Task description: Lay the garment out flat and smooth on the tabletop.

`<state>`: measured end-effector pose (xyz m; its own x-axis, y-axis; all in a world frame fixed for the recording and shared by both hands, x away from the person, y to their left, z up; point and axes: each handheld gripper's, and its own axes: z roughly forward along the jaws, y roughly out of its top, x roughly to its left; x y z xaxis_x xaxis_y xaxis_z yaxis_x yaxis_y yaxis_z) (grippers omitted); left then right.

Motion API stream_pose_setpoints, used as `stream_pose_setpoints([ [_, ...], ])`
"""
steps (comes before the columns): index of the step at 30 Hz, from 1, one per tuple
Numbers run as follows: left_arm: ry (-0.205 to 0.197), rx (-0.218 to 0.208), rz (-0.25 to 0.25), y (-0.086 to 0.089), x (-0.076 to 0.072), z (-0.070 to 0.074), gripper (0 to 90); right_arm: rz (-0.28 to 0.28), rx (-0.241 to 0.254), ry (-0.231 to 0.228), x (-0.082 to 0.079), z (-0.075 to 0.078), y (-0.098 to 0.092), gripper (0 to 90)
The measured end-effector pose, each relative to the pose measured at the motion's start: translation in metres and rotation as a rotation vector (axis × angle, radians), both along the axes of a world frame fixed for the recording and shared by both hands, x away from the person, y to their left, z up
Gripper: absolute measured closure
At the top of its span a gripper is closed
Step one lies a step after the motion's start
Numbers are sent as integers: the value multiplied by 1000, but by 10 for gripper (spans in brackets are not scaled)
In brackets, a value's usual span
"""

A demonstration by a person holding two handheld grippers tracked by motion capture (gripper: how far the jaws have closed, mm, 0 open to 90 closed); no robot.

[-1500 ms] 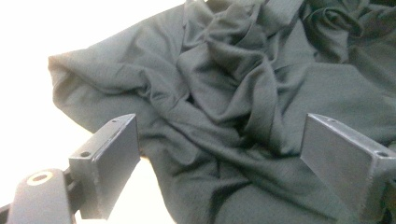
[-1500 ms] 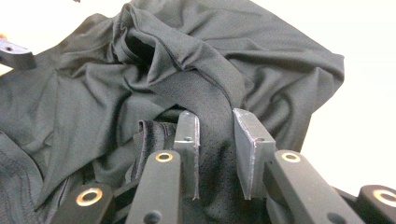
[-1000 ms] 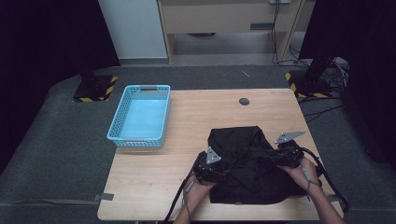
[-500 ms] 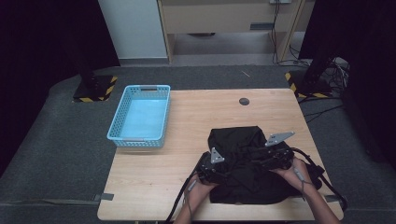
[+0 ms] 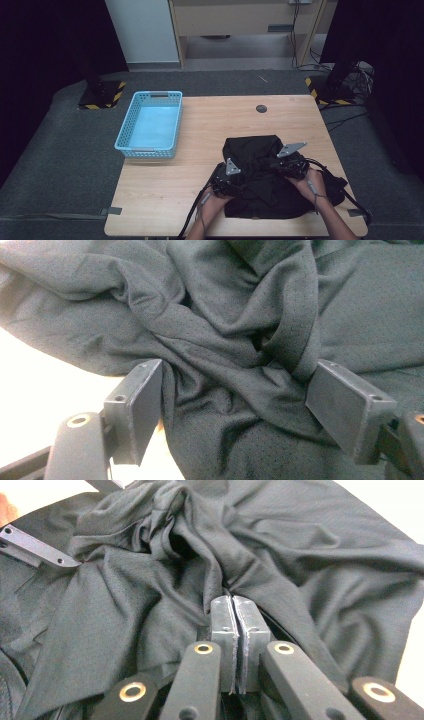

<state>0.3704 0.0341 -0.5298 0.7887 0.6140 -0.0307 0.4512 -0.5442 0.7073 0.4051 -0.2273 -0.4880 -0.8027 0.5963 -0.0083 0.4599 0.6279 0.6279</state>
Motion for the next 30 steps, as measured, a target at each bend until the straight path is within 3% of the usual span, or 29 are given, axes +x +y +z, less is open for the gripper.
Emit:
stream_pose_setpoints([
  [8,-2,1,3,0,0,0,220,-57,67,-29,-7,23,-33,883],
  [12,-3,1,3,0,0,0,220,-112,68,-28,-12,31,-66,882],
  [18,-4,1,2,0,0,0,220,-198,50,4,-16,22,-102,879],
  [26,-3,6,6,2,1,0,219,-247,-16,60,-19,-2,-121,876],
  [27,-9,7,7,1,0,1,218,-245,-16,72,-19,-5,-121,868],
  [28,-37,6,-3,0,-2,3,222,-216,13,78,-21,-6,-120,753],
  [29,-37,6,-3,0,-2,3,224,-216,13,78,-21,-6,-120,753],
  [30,-45,4,-7,-1,-3,4,224,-206,27,75,-22,-5,-119,651],
])
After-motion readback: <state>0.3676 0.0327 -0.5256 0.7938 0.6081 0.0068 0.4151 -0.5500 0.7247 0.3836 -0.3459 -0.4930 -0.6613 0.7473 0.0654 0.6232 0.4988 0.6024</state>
